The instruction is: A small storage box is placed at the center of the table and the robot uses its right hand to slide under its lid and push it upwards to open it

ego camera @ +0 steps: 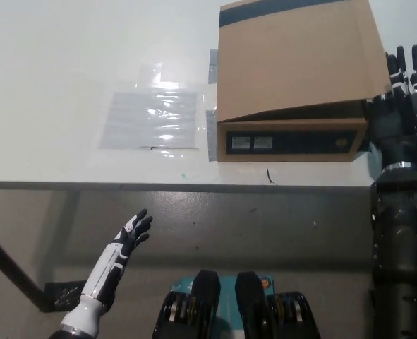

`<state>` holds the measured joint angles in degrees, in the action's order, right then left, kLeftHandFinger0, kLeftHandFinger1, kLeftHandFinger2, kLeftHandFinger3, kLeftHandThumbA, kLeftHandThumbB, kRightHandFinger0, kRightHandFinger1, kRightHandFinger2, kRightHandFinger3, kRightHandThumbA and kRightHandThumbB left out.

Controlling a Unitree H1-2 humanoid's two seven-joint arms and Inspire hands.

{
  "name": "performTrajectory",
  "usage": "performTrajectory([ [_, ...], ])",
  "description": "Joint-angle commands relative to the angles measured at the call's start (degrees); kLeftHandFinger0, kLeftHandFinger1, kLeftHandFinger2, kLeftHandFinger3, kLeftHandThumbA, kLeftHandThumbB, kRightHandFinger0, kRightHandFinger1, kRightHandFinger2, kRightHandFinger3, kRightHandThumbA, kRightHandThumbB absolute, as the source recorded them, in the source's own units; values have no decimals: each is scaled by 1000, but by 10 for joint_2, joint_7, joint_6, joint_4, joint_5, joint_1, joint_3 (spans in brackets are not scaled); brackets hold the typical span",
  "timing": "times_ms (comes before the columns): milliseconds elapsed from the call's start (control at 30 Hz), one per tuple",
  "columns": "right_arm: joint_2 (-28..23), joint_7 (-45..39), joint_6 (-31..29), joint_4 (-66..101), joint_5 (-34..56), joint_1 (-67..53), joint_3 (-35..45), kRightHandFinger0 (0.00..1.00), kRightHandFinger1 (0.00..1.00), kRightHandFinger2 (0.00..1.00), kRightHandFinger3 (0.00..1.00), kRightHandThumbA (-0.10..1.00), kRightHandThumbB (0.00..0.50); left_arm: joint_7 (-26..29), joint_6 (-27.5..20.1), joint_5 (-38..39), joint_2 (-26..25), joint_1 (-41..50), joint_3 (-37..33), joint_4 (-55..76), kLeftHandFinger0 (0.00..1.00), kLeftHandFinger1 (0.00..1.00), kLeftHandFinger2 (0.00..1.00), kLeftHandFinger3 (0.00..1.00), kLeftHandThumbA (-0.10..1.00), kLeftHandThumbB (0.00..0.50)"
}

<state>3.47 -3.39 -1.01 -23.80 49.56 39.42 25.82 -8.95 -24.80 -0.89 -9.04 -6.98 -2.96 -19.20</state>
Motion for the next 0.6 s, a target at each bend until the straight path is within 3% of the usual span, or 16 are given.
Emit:
performTrajectory([
  [0,7,3,12,36,-4,27,-14,1000,1000,1000,1000,1000,317,-10,-21,9,-6,-13,-1,8,1000,1000,1000,1000,1000,500],
  [400,18,3,13,34,-2,33,-17,1000,1000,1000,1000,1000,286,-11,-21,11,-6,-19,-1,7,1000,1000,1000,1000,1000,500],
  [567,31,-1,5,14,-9,37,-23,1000,1000,1000,1000,1000,297,-10,-21,10,-6,-18,-1,8,1000,1000,1000,1000,1000,500],
])
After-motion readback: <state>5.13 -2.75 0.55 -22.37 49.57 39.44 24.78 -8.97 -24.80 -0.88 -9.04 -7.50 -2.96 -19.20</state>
